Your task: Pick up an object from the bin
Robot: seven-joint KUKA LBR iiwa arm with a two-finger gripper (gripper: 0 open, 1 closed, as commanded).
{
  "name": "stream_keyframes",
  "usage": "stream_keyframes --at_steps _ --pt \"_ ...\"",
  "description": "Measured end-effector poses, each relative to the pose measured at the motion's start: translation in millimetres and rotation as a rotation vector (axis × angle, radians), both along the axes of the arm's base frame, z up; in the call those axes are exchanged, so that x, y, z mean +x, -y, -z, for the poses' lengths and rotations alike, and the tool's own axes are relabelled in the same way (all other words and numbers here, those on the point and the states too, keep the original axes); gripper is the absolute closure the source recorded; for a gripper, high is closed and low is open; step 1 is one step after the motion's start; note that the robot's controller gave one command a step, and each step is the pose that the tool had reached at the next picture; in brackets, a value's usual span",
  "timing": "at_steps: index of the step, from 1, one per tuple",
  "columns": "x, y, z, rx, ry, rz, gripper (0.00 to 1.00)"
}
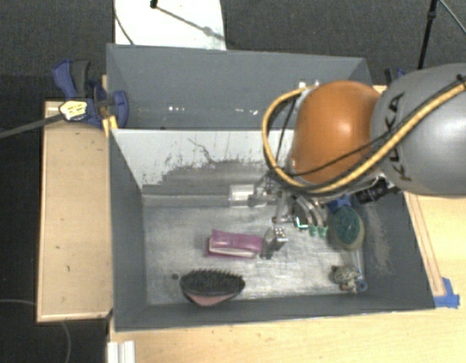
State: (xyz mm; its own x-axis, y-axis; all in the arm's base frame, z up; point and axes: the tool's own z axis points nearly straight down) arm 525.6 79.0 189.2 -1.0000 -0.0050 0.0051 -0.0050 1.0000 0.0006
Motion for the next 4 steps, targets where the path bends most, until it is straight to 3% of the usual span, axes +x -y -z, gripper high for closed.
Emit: stream_keyframes --at_steps 1,2,3,4 --pt "34.8 -22 118 0.001 0.011 -0.283 0.0" --pt "36.7 -23 114 0.003 0.018 -0.278 1.0" --pt "26.9 -24 -7 0.001 0.014 -0.247 1.0" --pt "-1.9 -49 22 0.001 0.002 -0.11 1.0"
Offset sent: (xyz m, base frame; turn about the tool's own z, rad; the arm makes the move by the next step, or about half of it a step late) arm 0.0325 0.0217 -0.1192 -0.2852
